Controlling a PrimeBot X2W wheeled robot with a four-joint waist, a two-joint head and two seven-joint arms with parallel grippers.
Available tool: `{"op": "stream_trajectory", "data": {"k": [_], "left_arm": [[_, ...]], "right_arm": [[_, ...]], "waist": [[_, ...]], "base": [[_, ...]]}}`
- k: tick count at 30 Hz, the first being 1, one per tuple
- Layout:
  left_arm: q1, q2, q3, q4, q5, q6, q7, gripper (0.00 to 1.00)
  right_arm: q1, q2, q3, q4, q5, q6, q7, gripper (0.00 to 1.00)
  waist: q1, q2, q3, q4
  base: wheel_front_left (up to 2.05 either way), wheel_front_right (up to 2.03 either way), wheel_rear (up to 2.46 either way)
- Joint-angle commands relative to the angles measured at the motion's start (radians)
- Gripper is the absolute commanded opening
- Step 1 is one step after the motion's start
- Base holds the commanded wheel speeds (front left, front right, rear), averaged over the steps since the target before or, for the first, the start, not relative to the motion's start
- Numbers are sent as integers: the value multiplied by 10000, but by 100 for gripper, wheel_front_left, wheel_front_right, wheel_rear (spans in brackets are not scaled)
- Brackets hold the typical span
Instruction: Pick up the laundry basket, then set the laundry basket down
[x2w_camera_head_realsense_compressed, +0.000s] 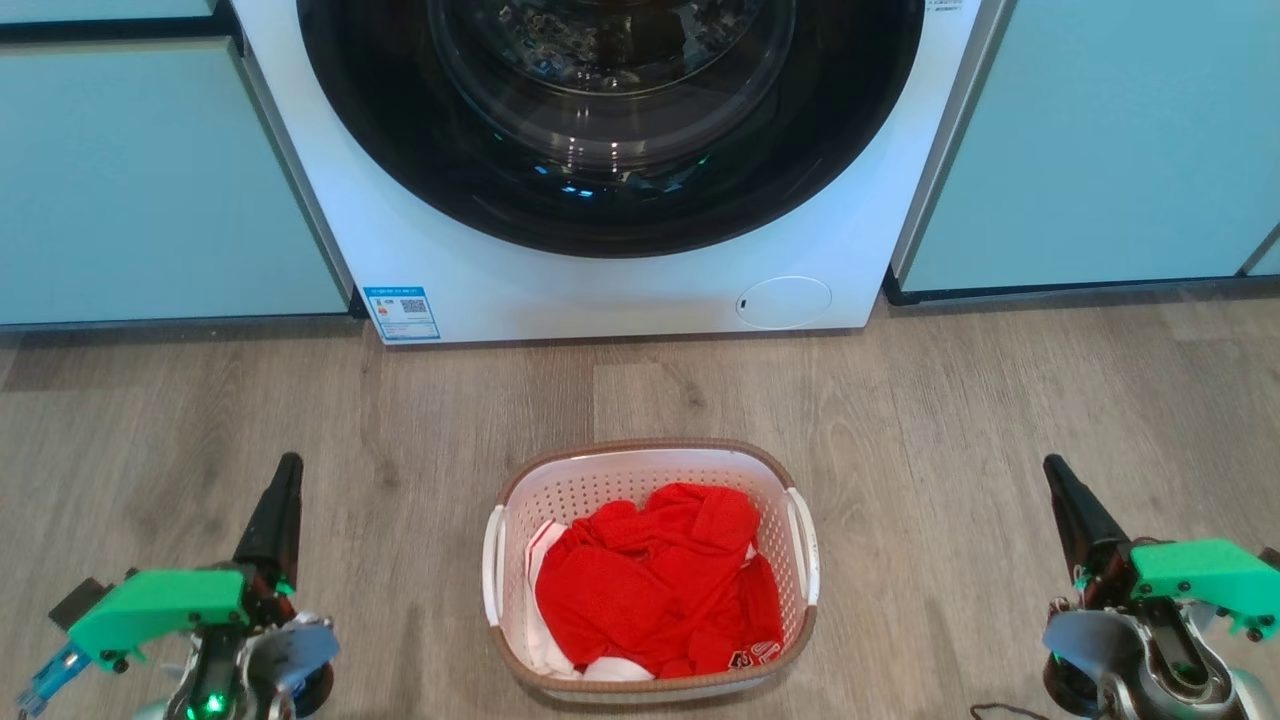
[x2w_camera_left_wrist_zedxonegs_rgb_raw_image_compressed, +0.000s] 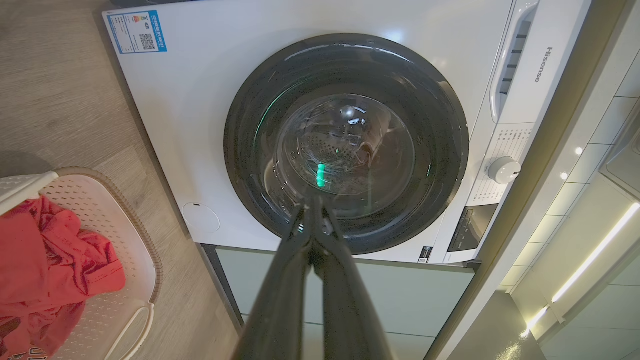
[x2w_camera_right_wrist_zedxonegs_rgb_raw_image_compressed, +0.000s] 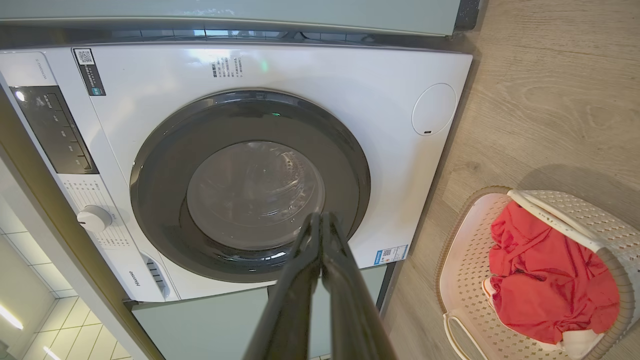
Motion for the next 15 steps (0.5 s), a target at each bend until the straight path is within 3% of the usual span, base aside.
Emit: {"op": "stream_trajectory", "data": {"k": [1,15], "left_arm": [[-602,67,326,-325,44,-67,77,0],[-603,53,347,-325,62,-67,94,0]], "right_arm": [[-462,-46,140,-313,-45,71,64,0],[-465,-22,106,-311,-73,71,91,0]], "waist": [[0,-1,0,0],[0,-1,0,0]], "base": [[0,0,0],[0,0,0]]}}
